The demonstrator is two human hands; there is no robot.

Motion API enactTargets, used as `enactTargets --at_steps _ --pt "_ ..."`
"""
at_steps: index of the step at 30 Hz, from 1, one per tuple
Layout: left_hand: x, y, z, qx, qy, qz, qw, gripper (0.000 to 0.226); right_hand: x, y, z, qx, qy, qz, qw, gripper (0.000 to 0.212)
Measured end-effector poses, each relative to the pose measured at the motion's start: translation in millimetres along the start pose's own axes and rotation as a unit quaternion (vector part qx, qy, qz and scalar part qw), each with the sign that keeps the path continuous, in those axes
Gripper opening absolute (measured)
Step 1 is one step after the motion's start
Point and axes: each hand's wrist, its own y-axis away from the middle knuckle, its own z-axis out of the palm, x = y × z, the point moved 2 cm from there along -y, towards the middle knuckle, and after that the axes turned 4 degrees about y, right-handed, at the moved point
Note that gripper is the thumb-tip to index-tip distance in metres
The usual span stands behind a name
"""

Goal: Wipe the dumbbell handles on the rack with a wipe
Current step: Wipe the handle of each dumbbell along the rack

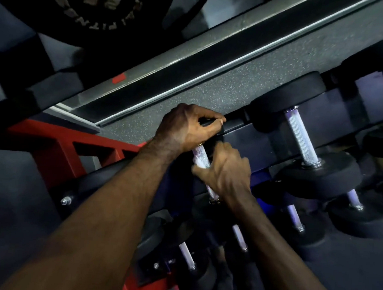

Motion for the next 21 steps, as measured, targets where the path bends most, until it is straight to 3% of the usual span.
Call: enactTargets --at_steps 6,10,14,18,21 --pt "-1.5 -1.6 -0.4 0.0 0.005 0.003 1.0 0.053 23.2 32.2 -2.4 -0.043 0.116 -0.029 0.992 0.057" --pt "-0.3 -1.2 -1.3 -0.011 0.001 0.013 1.0 0.048 4.1 4.4 -8.3 -0.016 0.109 -0.058 0.992 0.056" --pt "-0.1 -3.7 -1.0 -0.01 -0.008 0.016 1.0 0.042 -1.5 -1.7 -17.3 0.017 0.029 -0.034 0.999 0.052" --pt "-2.9 -4.9 0.5 -0.003 -0.01 0.015 1.0 0.044 30.2 37.2 -9.0 -0.078 -0.066 0.022 0.995 0.059" --pt "-3.1 -5.5 1.8 -0.012 -0.004 0.017 1.0 0.042 25.7 15.3 -18.2 -0.062 -0.172 0.033 0.983 0.06"
